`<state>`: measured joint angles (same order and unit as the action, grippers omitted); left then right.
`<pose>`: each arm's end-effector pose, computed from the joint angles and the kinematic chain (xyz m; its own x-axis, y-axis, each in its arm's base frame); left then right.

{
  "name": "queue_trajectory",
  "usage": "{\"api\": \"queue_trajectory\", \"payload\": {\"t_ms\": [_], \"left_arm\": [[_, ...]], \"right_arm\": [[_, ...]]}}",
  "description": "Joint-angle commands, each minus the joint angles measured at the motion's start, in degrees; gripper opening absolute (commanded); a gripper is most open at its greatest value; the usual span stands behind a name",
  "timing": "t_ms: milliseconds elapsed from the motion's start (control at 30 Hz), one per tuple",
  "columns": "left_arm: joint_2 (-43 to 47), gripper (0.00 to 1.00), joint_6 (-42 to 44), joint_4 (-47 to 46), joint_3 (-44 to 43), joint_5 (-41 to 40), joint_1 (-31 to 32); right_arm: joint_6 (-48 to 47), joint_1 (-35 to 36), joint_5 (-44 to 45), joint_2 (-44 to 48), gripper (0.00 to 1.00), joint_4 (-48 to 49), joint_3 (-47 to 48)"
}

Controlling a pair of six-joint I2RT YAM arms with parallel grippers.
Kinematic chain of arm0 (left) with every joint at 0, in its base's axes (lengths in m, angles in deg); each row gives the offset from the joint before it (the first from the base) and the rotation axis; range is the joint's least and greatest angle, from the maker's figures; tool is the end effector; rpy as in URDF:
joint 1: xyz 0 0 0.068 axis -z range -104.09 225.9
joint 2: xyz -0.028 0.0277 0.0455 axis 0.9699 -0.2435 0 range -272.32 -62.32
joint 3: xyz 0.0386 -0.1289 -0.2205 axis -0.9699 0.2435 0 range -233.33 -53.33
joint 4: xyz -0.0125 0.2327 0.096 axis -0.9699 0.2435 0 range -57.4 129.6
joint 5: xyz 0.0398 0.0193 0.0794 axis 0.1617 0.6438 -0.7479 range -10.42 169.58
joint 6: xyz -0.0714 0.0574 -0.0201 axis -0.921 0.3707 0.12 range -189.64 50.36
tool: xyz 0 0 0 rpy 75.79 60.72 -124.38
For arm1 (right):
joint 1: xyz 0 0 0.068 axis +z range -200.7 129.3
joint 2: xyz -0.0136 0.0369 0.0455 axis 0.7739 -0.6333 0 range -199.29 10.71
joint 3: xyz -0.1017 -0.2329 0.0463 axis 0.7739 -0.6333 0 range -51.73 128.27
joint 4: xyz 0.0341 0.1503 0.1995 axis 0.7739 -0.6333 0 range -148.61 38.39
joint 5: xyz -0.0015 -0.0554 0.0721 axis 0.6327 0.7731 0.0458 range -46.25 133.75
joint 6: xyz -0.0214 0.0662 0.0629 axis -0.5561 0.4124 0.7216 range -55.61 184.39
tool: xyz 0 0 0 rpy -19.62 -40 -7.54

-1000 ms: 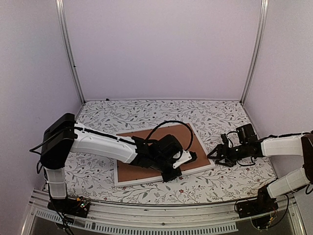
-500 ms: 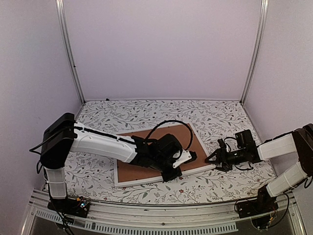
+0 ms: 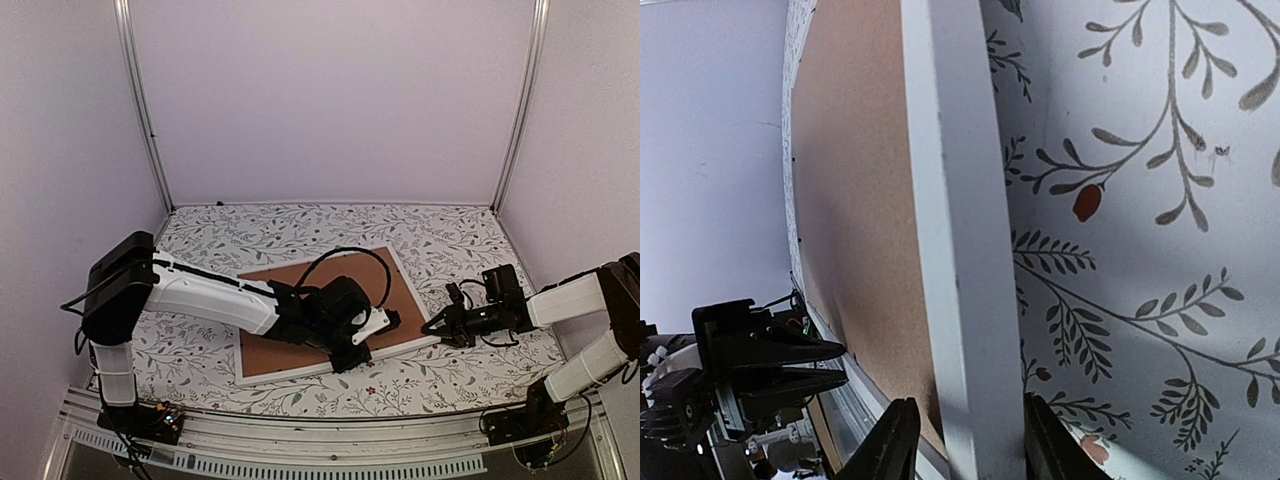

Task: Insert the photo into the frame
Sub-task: Pass from the left arm to the right

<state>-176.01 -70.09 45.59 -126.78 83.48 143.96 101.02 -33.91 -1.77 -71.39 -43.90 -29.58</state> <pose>0.1565 -0.4038 0.1088 -0.3067 0.7403 -0.5982 0.9382 0.3410 -0.0591 0.2094 0.1262 0.0814 -0.9778 0.1415 -0.1549 -0.0466 0.5734 0.8180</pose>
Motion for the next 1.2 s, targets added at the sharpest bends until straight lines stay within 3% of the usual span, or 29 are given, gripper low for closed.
{"api": "queue_trajectory", "payload": {"t_ms": [0,100,167,300,467,667,967,1167], "left_arm": [[-0.3,0.19,-1.5,-3.6,1.2,0.3,-0.6],[-0.6,0.25,-1.9,-4.0,1.6,-0.7,-0.5],[-0.5,0.35,-2.1,-4.2,2.0,-2.1,-0.3],[0.6,0.69,-2.1,-4.2,2.8,-7.0,0.5],[1.5,0.85,-1.2,-2.1,1.9,-17.0,2.9],[0.4,0.89,1.7,0.4,-0.2,-28.5,6.7],[-3.3,0.85,4.0,2.1,-3.1,-43.1,11.1],[-4.7,0.8,4.6,2.5,-4.2,-48.0,12.2]], "right_arm": [[0.2,0.1,-2.8,1.3,0.35,1.5,1.3],[0.2,0.1,-2.7,1.8,0.34,1.1,1.4],[0.3,0.1,-2.7,2.1,0.34,0.9,1.4],[0.4,0.0,-2.9,2.7,0.34,0.6,1.5],[1.5,0.0,-4.1,4.2,0.33,0.3,1.8],[3.6,0.0,-7.6,5.7,0.36,-0.3,2.9],[4.8,0.0,-9.4,9.0,0.37,-4.0,5.1],[5.4,0.0,-9.9,11.0,0.37,-5.3,6.0]]}}
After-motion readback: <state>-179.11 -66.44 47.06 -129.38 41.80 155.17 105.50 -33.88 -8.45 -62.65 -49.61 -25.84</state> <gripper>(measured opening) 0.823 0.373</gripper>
